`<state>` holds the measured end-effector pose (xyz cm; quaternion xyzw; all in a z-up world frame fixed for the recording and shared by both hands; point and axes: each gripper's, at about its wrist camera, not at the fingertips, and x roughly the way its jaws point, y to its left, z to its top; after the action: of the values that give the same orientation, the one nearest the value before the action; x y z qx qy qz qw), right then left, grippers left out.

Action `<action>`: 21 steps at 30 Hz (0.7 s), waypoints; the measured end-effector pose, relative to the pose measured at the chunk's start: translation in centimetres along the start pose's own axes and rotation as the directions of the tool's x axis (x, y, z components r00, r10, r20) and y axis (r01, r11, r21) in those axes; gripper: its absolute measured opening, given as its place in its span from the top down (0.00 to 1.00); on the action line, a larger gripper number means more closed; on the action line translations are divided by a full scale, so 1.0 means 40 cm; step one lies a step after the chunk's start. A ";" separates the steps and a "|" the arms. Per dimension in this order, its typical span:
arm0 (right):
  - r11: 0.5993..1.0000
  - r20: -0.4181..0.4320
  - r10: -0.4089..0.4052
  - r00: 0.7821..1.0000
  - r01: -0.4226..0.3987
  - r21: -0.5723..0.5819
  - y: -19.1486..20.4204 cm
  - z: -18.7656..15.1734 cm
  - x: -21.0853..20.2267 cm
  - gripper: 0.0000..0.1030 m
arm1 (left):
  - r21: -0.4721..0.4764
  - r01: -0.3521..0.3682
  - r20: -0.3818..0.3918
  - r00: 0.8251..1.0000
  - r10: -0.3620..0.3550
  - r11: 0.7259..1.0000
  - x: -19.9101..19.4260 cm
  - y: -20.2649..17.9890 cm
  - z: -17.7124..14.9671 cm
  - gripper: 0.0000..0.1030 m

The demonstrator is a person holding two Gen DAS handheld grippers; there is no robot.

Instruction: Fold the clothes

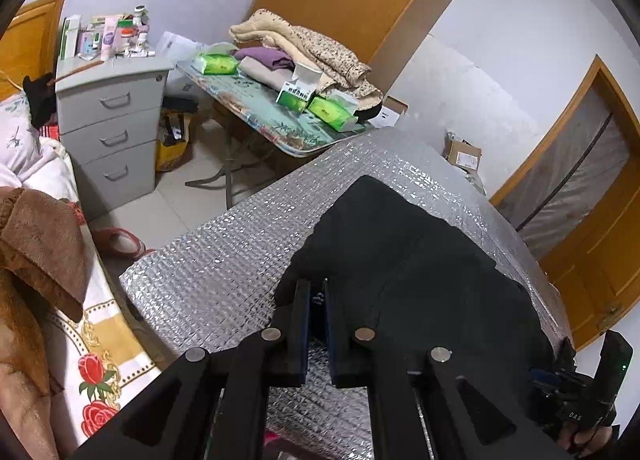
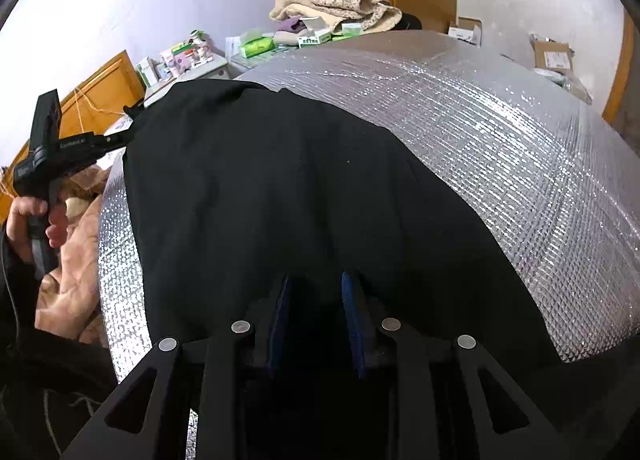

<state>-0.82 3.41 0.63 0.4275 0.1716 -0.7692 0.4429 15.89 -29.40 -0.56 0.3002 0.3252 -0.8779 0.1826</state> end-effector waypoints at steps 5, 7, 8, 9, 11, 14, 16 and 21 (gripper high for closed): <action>1.000 -0.001 -0.004 1.000 0.004 0.022 0.000 0.003 -0.001 0.73 | 0.035 -0.033 0.043 0.999 0.031 0.999 -0.052 -0.035 0.004 0.93; 1.000 -0.002 -0.010 1.000 0.010 0.024 -0.002 0.004 -0.007 0.73 | 0.041 -0.079 0.116 0.991 0.073 0.996 -0.094 -0.050 0.015 0.93; 1.000 0.006 -0.015 1.000 0.015 0.028 -0.002 0.006 -0.014 0.73 | 0.040 -0.099 0.156 0.983 0.092 0.994 -0.117 -0.057 0.021 0.93; 0.999 0.018 -0.016 1.000 0.015 0.034 -0.002 0.008 -0.021 0.73 | 0.042 -0.106 0.189 0.977 0.096 0.993 -0.135 -0.067 0.026 0.93; 0.999 0.057 -0.003 0.998 0.000 0.055 -0.007 0.019 -0.036 0.72 | 0.082 -0.065 0.202 0.978 0.047 0.995 -0.140 -0.104 0.035 0.93; 0.995 0.104 0.013 0.994 -0.024 0.100 -0.021 0.044 -0.043 0.72 | 0.166 0.033 0.144 0.988 -0.057 0.986 -0.104 -0.176 0.038 0.93; 0.990 0.126 0.025 0.992 -0.043 0.137 -0.032 0.067 -0.041 0.72 | 0.218 0.091 0.074 0.991 -0.109 0.972 -0.058 -0.227 0.028 0.93; 0.962 0.159 0.043 0.986 -0.084 0.259 -0.104 0.132 -0.030 0.71 | 0.268 0.124 -0.032 0.992 -0.120 0.956 0.051 -0.285 0.010 0.93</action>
<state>-6.65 2.93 4.14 0.4283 0.0191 -0.8010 0.4179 8.32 -21.70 3.65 0.3086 0.2223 -0.9211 0.0832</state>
